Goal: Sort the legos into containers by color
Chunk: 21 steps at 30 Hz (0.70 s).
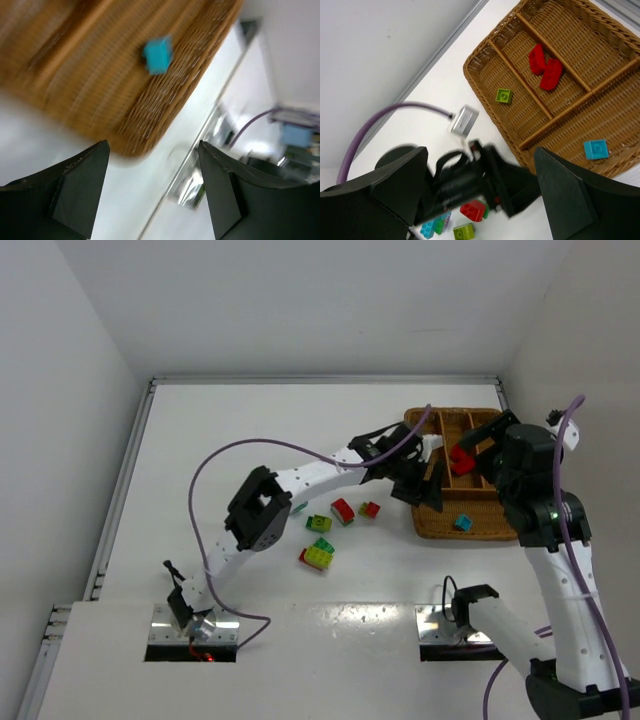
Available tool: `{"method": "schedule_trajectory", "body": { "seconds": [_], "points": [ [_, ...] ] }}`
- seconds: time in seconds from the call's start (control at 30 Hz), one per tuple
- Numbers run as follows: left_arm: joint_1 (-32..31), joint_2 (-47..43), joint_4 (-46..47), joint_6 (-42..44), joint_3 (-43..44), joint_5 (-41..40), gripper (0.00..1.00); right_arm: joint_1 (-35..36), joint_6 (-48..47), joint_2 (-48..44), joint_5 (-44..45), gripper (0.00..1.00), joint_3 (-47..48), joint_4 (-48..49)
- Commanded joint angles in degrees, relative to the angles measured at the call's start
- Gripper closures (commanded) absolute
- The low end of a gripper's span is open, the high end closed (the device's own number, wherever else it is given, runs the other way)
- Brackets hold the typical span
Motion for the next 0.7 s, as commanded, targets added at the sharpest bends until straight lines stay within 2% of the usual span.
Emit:
{"method": "schedule_trajectory", "body": {
  "seconds": [0.0,0.03,0.07,0.13,0.17,0.23,0.3,0.33,0.43,0.47,0.5,0.57,0.67],
  "points": [
    [0.7,-13.62,-8.71,9.2,-9.6,-9.03,0.22,-0.23,-1.98,2.37,-1.78,0.13,3.3,0.94],
    [1.32,-19.74,-8.72,10.17,-13.64,-10.71,0.22,-0.23,-2.59,2.98,-2.66,0.13,3.3,0.94],
    [3.15,-22.76,-9.42,12.27,-21.34,-11.6,0.22,-0.23,-2.59,3.69,-2.67,0.13,3.82,0.94],
    [6.14,-31.09,-12.48,14.82,-29.63,-19.55,0.22,-0.23,-3.2,5.44,-6.43,0.13,2.7,2.07],
    [7.03,-33.4,-13.81,15.54,-29.67,-19.6,0.22,-0.23,-3.9,6.06,-6.45,0.13,2.69,2.78],
    [8.88,-37.54,-16.44,16.94,-34.76,-26.96,0.21,-0.23,-4.69,8.95,-10.83,0.13,1.38,3.92],
    [11.78,-41.57,-20.3,18.52,-38.35,-33.97,0.12,0.55,-5.23,11.24,-14.16,0.13,-0.64,5.33],
    [14.14,-43.34,-22.41,18.53,-40.29,-37.67,0.09,2.56,-5.23,13.43,-14.79,0.13,-3.18,7.08],
    [18.54,-45.81,-23.14,18.53,-43.55,-38.76,0.09,8.62,-5.84,16.86,-15.94,0.13,-6.62,11.04],
    [20.12,-46.69,-23.14,18.53,-44.52,-38.76,0.09,14.65,-7.32,18.27,-15.07,0.13,-7.32,12.18],
    [22.92,-47.65,-23.14,18.53,-46.1,-38.76,0.09,17.5,-8.73,22.2,-15.06,0.14,-7.33,12.97],
    [25.92,-50.38,-22.34,18.53,-47.6,-38.06,0.09,24.25,-14.5,27.57,-16.28,0.17,-4.54,12.29],
    [32.25,-53.11,-20.76,16.08,-49.53,-37.45,0.09,30.25,-19.88,38.65,-13.84,0.23,0.92,8.86]
  ]
}}
